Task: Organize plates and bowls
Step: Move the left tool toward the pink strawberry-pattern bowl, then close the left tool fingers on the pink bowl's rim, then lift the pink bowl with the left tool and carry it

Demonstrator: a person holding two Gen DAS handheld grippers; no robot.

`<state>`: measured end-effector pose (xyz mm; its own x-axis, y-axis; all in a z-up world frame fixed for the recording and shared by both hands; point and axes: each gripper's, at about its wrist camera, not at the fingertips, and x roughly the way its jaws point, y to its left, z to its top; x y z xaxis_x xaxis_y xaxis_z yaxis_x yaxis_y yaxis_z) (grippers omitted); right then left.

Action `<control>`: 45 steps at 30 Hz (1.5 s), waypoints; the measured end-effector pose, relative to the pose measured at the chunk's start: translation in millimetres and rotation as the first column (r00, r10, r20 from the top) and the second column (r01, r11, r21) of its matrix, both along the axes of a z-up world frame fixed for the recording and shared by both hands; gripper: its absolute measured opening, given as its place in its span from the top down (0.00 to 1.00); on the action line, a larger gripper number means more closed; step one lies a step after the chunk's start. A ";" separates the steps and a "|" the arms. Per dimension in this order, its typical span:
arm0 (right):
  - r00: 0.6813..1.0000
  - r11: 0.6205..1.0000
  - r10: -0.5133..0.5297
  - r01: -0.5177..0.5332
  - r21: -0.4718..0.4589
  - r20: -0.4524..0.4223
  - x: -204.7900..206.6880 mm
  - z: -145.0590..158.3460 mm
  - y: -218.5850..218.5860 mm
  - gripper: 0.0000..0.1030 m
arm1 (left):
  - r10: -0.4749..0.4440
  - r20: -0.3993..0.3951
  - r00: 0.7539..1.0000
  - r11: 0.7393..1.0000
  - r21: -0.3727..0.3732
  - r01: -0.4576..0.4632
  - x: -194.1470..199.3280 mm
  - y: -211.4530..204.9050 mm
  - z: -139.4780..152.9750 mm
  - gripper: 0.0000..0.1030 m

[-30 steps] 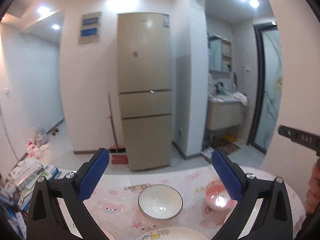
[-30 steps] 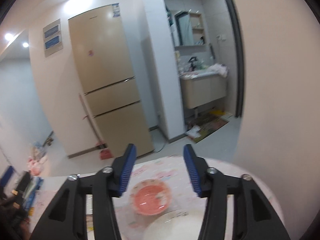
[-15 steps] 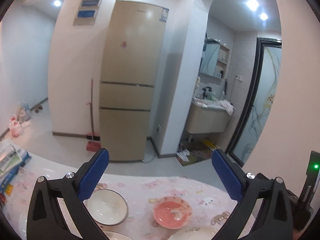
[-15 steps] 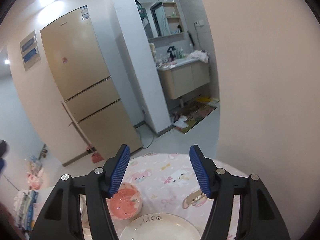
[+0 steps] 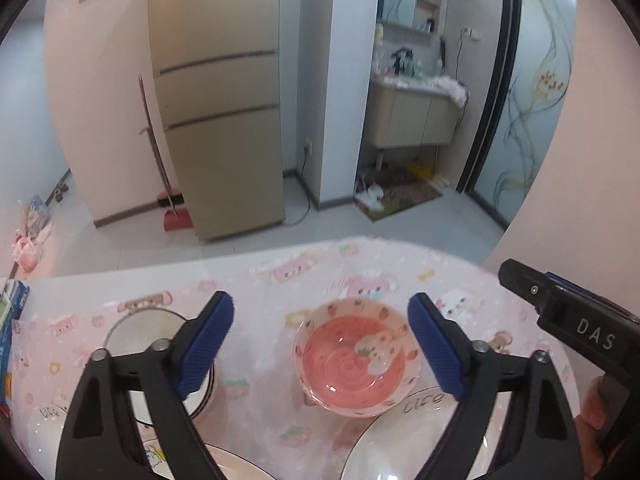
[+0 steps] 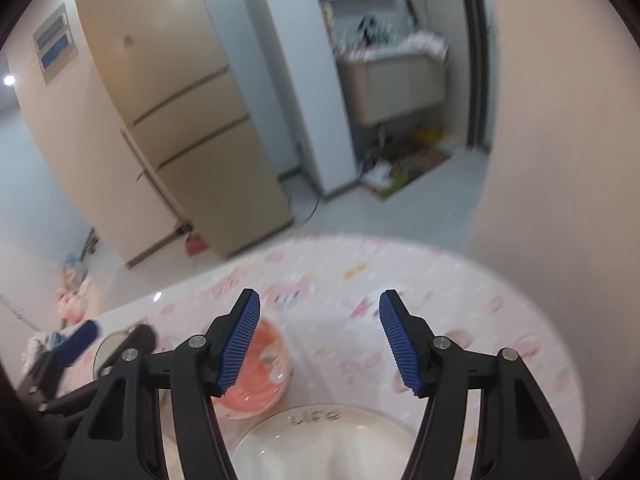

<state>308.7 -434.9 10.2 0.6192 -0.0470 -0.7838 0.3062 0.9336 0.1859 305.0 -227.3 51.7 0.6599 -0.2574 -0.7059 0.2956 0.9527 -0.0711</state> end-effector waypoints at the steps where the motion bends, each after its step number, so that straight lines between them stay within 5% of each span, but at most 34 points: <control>1: 1.000 1.000 0.007 -0.007 0.023 -0.014 4.1 -7.7 -0.2 0.37 | 0.005 -0.027 1.000 1.000 -0.005 -0.005 6.1 1.9 -6.3 0.23; 8: 0.995 0.992 0.033 -0.021 0.124 -0.098 27.5 -55.7 4.1 0.41 | 0.042 -0.136 0.990 0.999 0.023 -0.040 33.8 2.7 -46.9 0.29; 13: 0.990 1.000 -0.024 0.026 0.013 -0.137 33.8 -67.5 20.9 0.50 | 0.020 -0.200 0.980 1.000 -0.009 -0.022 43.8 4.8 -64.5 0.36; 18: 0.984 0.999 0.023 -0.015 0.046 -0.174 39.7 -80.7 23.8 0.62 | 0.024 -0.279 0.960 1.000 0.002 -0.024 55.8 9.3 -84.9 0.62; 23: 0.972 0.996 0.079 -0.088 -0.032 -0.222 49.0 -96.7 43.5 0.84 | 0.032 -0.349 0.937 0.999 -0.002 -0.035 63.2 8.7 -107.5 0.63; 29: 0.972 0.994 0.060 -0.078 -0.071 -0.227 49.4 -102.1 48.2 0.88 | -0.002 -0.376 0.927 1.000 -0.016 -0.005 60.1 4.0 -113.8 0.88; 36: 0.977 0.997 0.059 -0.066 -0.029 -0.205 51.3 -106.3 42.6 0.89 | -0.020 -0.395 0.918 0.998 -0.070 -0.008 62.5 12.8 -114.4 0.90; 40: 0.951 0.994 0.109 -0.100 0.047 -0.289 58.5 -127.9 39.3 0.89 | -0.036 -0.414 0.910 0.995 -0.095 -0.004 64.0 14.3 -118.6 0.90; 45: 0.956 0.995 0.092 -0.078 0.059 -0.279 58.6 -128.2 38.5 0.89 | -0.037 -0.423 0.905 0.995 -0.100 -0.007 63.8 16.6 -117.8 0.91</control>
<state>367.4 -396.4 -118.1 0.3732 0.0374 -0.9270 0.2726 0.9507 0.1481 368.8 -210.7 -66.1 0.2994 -0.3462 -0.8891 0.2311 0.9304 -0.2844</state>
